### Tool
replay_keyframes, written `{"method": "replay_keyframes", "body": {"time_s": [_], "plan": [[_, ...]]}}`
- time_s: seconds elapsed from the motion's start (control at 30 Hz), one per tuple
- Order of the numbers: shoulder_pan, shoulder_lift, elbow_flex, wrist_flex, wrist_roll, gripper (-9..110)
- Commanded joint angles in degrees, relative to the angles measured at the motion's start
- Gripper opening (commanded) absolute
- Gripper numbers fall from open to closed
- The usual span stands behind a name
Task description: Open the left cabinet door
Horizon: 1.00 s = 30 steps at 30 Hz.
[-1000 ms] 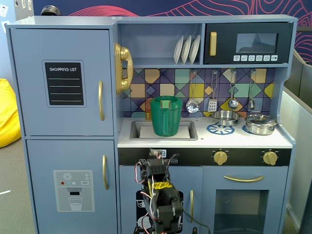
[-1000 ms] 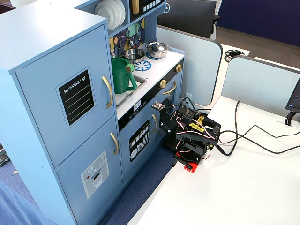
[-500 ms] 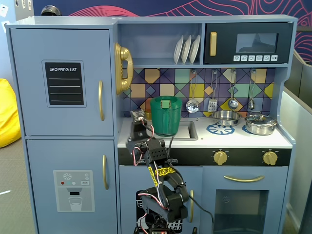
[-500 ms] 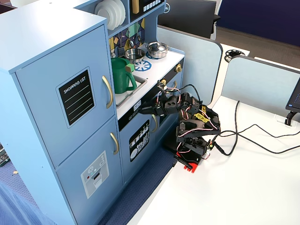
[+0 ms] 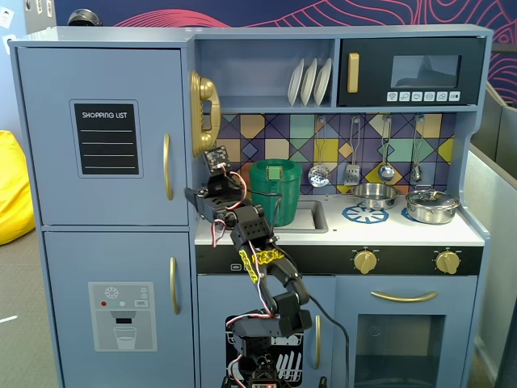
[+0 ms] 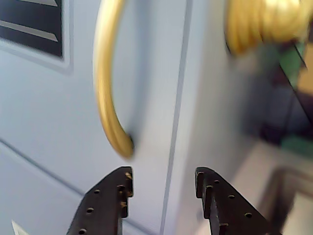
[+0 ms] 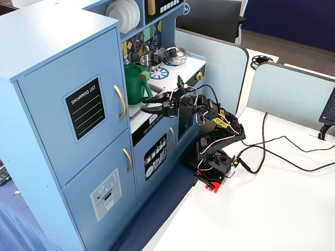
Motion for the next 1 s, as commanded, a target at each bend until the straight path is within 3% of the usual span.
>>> {"method": "replay_keyframes", "body": {"time_s": [0.0, 0.27, 0.97], "plan": [[-2.3, -2.5, -4.4, -8.0, -0.2, 14], [-3.1, -5.0, -4.7, -12.6, 3.6, 15], [-7.9, -16.7, -7.4, -22.0, -1.4, 12]]}}
